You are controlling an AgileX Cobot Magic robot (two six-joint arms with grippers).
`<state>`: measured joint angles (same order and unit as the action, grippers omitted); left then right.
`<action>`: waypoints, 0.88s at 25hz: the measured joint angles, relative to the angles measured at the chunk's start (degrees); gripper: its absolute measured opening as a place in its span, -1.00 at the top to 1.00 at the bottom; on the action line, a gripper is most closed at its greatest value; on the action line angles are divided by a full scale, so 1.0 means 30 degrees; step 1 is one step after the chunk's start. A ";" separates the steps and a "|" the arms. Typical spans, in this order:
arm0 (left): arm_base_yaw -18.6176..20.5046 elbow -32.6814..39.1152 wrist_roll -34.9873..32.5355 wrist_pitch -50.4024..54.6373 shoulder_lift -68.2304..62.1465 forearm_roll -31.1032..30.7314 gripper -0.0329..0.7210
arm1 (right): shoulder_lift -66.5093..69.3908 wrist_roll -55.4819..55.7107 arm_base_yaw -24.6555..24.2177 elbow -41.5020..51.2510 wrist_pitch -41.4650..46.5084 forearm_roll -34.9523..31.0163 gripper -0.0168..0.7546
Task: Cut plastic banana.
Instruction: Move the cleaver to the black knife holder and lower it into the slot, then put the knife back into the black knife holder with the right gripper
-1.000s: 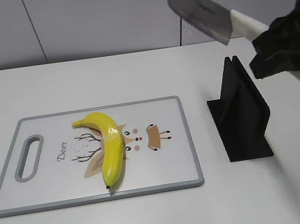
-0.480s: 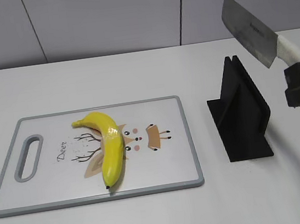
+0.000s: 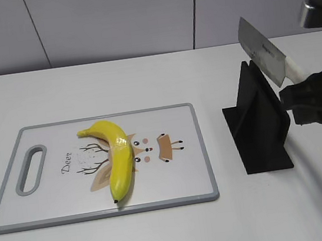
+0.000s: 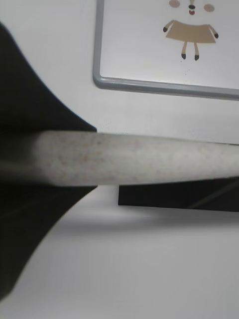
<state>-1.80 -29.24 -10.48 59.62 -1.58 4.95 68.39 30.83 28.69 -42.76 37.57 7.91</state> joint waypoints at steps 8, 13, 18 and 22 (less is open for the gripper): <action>0.0000 0.0015 0.0000 0.0000 0.0000 0.0000 -0.51 | 0.1584 0.0961 0.0000 0.0000 -0.0598 0.1380 0.52; 0.0000 0.0015 0.0000 0.0000 0.0000 0.0000 -0.51 | 0.2217 0.0961 0.0000 0.0000 -0.0889 0.1439 0.52; 0.0000 0.0015 0.0000 0.0000 0.0000 0.0000 -0.51 | 0.2358 0.0961 0.0000 0.0000 -0.0953 0.1404 0.52; 0.0000 0.0015 0.0000 0.0000 0.0000 0.0000 -0.51 | 0.2358 0.0849 0.0000 0.0000 -0.0725 0.0795 0.52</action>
<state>-1.80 -29.20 -10.48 59.62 -1.58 4.95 75.46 33.38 28.69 -42.76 35.39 10.29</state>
